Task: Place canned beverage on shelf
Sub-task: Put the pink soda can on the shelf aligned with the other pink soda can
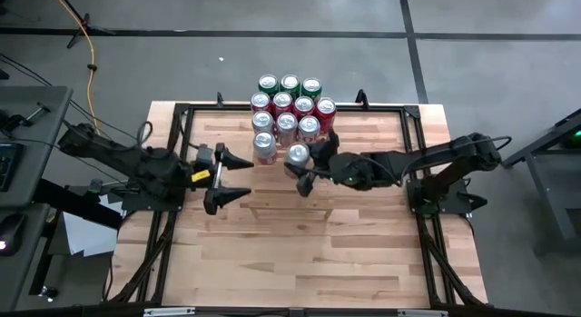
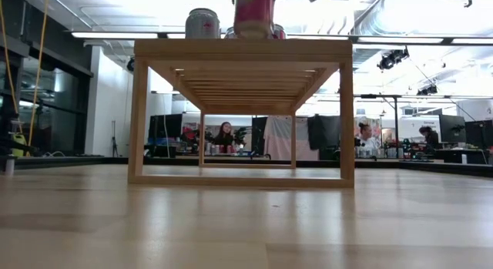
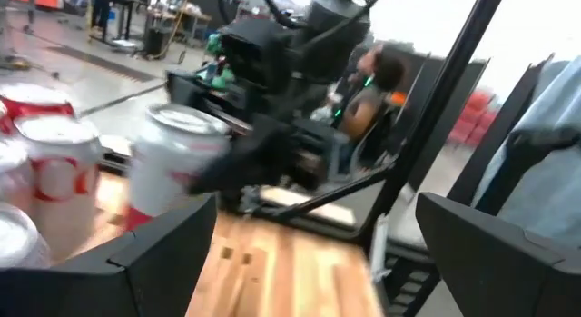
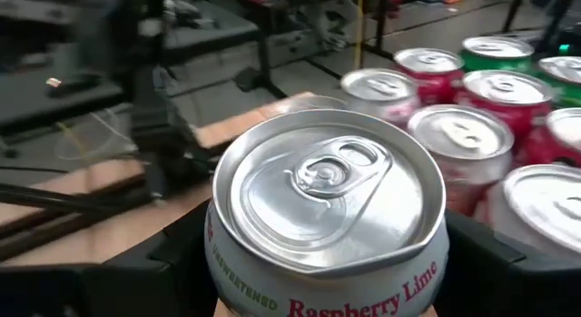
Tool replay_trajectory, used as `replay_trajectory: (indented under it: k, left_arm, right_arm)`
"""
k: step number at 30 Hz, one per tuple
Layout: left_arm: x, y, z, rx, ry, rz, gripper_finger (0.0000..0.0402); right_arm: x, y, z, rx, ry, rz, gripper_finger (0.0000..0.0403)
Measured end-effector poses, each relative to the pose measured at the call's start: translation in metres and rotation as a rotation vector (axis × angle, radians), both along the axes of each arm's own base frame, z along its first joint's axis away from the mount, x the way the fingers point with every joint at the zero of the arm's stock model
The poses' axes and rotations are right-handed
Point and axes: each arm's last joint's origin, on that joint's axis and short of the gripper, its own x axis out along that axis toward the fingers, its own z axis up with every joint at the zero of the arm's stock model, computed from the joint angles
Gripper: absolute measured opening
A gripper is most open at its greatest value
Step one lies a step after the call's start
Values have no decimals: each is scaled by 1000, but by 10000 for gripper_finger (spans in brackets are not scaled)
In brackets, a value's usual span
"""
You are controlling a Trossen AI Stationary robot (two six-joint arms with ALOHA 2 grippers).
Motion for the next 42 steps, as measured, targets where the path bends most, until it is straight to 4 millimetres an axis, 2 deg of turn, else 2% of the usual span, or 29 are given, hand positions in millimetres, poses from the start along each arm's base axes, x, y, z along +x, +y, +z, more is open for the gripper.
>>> replay_trajectory:
  k: [5,11,15,22,42]
  left_arm:
    - [-8,1,-21,-109,-118,-3,369]
    - [-19,7,-17,-131,-157,39,369]
    - [-25,10,-13,-140,-180,41,369]
    - [-31,12,-9,-149,-202,40,369]
    - [-32,12,-10,-146,-198,39,369]
  right_arm:
    - [8,-15,-12,-26,66,-41,278]
    - [30,-23,-31,-39,57,-68,278]
    - [38,-27,-41,-64,74,-109,278]
    - [38,-34,-43,-98,80,-197,278]
    - [41,-35,-47,-69,89,-163,278]
